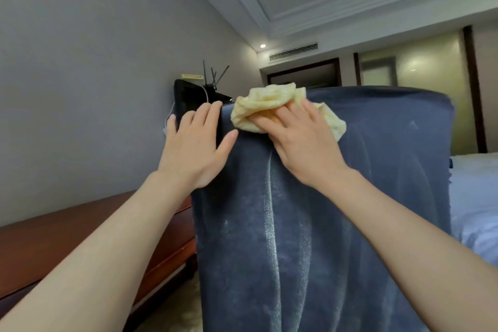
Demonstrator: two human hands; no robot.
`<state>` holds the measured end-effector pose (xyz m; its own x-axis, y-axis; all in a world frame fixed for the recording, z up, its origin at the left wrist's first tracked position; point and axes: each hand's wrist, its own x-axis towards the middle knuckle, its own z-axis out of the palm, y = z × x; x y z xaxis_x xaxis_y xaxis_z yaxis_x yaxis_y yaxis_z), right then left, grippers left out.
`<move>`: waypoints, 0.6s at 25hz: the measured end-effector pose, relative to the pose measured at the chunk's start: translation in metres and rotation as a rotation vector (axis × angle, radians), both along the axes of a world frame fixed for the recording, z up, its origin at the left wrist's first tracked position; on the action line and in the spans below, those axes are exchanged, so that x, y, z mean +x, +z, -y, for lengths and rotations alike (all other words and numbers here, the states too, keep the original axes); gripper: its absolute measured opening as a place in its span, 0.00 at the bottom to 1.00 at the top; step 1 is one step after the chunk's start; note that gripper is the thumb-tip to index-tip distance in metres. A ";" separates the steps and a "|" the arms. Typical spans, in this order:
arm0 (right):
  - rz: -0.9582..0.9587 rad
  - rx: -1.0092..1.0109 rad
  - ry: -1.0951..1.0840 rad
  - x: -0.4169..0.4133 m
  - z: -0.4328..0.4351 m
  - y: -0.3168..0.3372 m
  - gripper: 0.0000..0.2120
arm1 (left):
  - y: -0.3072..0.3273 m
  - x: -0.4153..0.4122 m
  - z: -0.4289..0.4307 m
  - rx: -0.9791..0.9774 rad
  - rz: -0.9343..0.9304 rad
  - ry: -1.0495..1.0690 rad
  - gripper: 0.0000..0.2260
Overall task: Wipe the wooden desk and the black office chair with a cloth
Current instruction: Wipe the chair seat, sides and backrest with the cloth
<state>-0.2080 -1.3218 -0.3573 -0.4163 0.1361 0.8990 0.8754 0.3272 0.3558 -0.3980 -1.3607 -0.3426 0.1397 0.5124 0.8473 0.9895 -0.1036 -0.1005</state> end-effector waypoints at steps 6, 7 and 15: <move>-0.429 0.083 0.060 0.059 -0.026 -0.011 0.21 | -0.003 -0.005 -0.002 0.064 0.006 -0.003 0.27; -0.544 0.054 0.057 0.072 -0.030 -0.013 0.21 | -0.005 -0.001 -0.003 0.093 0.019 -0.004 0.25; -0.864 -0.031 0.439 0.052 -0.024 -0.005 0.23 | -0.008 0.004 -0.010 0.138 0.062 -0.181 0.26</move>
<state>-0.1560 -1.2978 -0.3622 0.3665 0.1545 0.9175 0.6289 0.6856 -0.3667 -0.3937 -1.3504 -0.3502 0.1646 0.3623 0.9174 0.9607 -0.2696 -0.0660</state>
